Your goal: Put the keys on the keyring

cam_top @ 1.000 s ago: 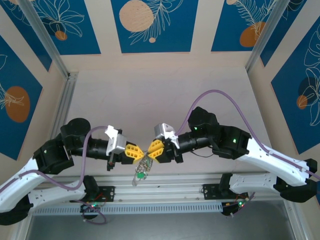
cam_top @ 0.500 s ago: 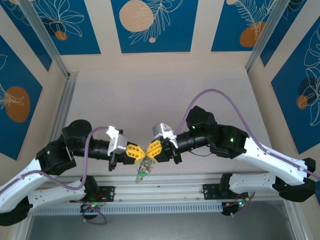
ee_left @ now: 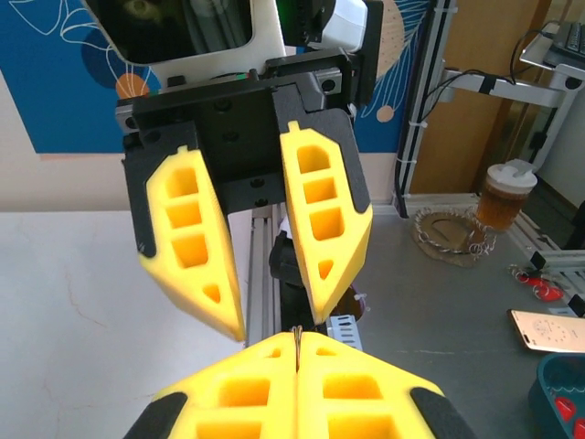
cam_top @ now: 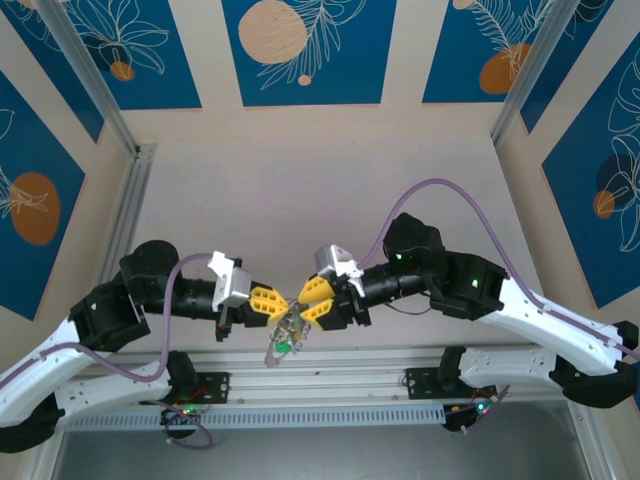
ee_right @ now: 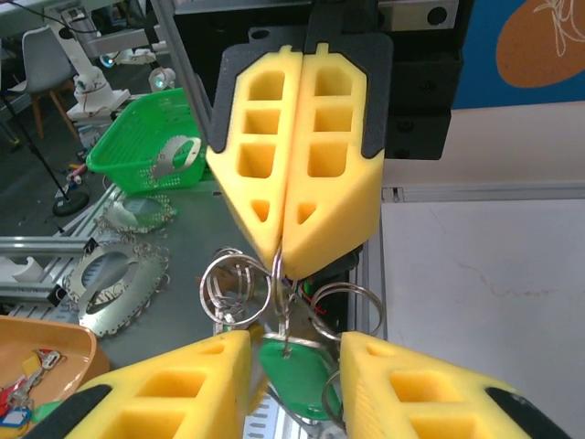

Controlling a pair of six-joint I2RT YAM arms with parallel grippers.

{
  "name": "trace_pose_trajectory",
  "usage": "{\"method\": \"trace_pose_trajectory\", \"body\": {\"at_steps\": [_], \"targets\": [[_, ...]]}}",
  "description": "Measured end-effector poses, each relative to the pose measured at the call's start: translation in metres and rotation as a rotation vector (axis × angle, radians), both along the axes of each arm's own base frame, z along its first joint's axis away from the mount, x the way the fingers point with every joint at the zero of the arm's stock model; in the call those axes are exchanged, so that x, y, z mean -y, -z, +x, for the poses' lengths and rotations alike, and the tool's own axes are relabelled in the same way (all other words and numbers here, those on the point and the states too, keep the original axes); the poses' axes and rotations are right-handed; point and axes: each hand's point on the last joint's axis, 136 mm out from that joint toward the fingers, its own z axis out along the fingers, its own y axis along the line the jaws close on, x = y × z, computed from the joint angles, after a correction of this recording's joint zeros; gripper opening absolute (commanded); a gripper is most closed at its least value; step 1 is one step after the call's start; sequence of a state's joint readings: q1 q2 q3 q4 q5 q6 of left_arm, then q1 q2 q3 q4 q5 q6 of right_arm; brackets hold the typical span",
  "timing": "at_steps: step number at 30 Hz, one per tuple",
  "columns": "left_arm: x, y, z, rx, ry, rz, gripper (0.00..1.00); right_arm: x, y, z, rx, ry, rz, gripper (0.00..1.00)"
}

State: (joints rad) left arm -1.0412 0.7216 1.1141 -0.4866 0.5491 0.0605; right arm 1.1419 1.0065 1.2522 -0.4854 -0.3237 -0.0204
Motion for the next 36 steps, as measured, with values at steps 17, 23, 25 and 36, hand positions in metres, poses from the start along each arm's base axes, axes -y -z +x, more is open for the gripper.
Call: {"method": "trace_pose_trajectory", "body": {"at_steps": [17,23,25,36], "targets": [[0.000,0.000,0.000,0.000,0.000,0.001,0.00,-0.013,0.011,-0.006,-0.063,-0.046,-0.005,0.19],[0.001,-0.002,0.001,0.002,-0.003,-0.009,0.00,-0.017,0.011,-0.004,-0.063,-0.046,0.001,0.05],[0.001,-0.002,0.001,0.003,-0.005,-0.024,0.00,-0.018,0.008,-0.004,-0.059,-0.050,0.013,0.03],[0.008,-0.007,0.003,-0.041,0.001,-0.164,0.00,-0.012,0.004,-0.010,-0.047,-0.074,0.057,0.06]]}}
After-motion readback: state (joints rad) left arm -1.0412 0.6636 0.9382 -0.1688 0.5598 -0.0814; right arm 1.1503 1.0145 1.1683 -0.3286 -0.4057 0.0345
